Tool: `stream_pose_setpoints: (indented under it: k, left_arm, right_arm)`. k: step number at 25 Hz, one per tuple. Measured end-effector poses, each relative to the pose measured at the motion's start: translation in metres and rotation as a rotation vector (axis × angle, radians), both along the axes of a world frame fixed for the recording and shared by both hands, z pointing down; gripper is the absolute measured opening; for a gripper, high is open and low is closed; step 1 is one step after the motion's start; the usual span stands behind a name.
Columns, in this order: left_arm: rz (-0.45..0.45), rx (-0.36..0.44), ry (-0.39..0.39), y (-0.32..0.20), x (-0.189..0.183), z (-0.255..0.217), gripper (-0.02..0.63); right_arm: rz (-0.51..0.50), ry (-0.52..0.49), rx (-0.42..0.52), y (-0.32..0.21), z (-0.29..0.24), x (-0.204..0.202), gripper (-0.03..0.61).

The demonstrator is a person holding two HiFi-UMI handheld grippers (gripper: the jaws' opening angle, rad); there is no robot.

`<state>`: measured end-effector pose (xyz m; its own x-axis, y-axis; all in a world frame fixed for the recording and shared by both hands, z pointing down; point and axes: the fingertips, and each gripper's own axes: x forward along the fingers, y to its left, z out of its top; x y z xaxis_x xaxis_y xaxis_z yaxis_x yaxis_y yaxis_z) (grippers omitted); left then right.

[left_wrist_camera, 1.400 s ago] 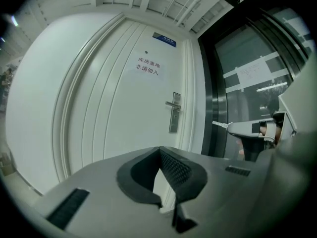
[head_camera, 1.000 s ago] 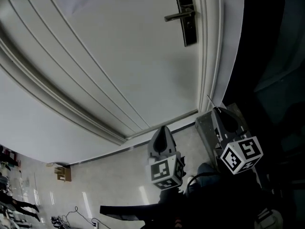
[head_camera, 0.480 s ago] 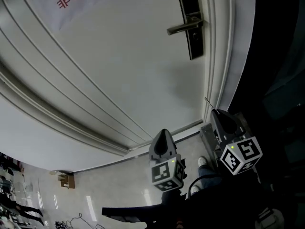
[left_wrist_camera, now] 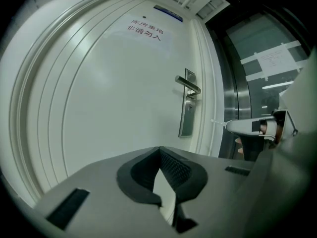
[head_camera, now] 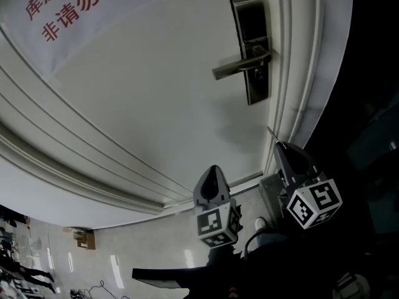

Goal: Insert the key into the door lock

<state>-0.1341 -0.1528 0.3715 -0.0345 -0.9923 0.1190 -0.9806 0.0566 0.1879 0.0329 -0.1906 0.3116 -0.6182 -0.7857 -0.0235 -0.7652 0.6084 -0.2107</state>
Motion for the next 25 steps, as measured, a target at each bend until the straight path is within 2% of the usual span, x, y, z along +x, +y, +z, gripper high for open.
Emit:
stream_pose_setpoints:
  k: [8,17,25]
  left_arm:
    - [0.019,0.023,-0.016,-0.057,0.020,-0.013,0.002]
    - [0.072,0.015,-0.015,-0.088,0.034,-0.013,0.002]
    - [0.133,0.080,-0.041,-0.110,0.029,-0.045,0.001]
  right_arm:
    - [-0.003,-0.013,0.017,-0.051,-0.007,0.017,0.014]
    - [0.017,-0.003,0.012,-0.075,-0.006,0.021,0.014]
    - [0.046,0.050,0.086,-0.090,-0.025,0.011,0.014]
